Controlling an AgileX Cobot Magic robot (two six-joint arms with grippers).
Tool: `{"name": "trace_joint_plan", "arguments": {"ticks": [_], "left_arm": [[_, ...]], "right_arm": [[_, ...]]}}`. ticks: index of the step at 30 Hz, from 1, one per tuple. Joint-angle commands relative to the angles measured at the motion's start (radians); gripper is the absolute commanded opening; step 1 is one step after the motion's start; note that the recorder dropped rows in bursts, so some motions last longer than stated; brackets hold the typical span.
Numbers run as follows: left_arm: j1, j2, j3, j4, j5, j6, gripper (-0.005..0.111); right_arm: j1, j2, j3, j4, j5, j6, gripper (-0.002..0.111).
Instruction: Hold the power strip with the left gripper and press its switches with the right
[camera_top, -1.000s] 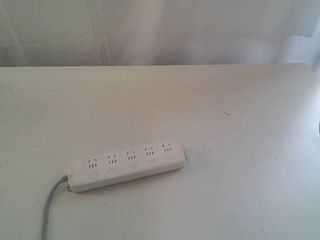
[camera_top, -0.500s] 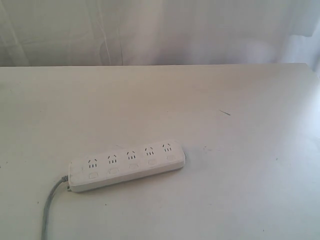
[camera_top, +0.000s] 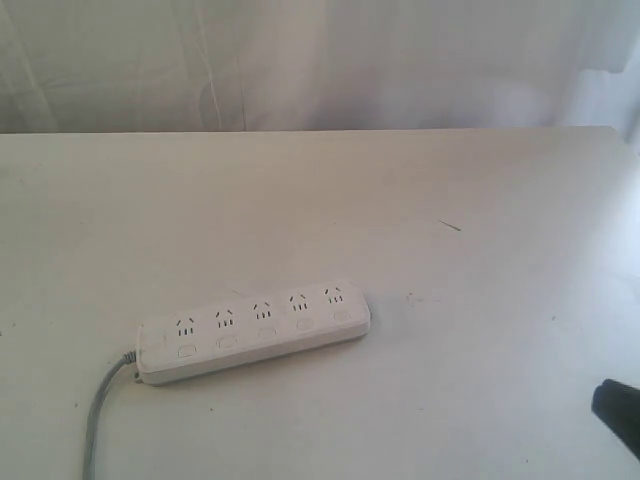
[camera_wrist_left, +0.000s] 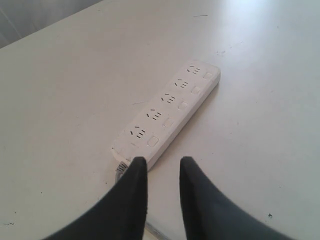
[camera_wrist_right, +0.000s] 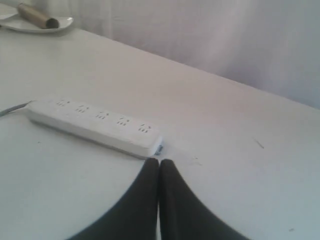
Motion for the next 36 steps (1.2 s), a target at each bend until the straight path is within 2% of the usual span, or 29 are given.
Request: {"name": "trace_joint_plan", "arguments": {"ticks": [1,6,19,27,36], "left_arm": [[0.003,-0.007,0.005,-0.013,0.001,-0.001,0.029],[0.003,-0.007,0.005,-0.013,0.001,-0.001,0.029],[0.003,-0.007,0.005,-0.013,0.001,-0.001,0.029],[0.003,-0.007,0.005,-0.013,0.001,-0.001,0.029],[0.003,-0.007,0.005,-0.013,0.003,-0.001,0.029]], "right_arm": [[-0.002,-0.006,0.041,0.293,-0.068,-0.299,0.000],[-0.002,-0.006,0.096,0.346,-0.220,-0.332,0.000],[-0.011,-0.006,0.096,0.338,-0.080,-0.245,0.000],[-0.242,-0.006,0.096,0.333,-0.049,-0.241,0.000],[-0.398,-0.006,0.096,0.331,-0.040,-0.238,0.000]]}}
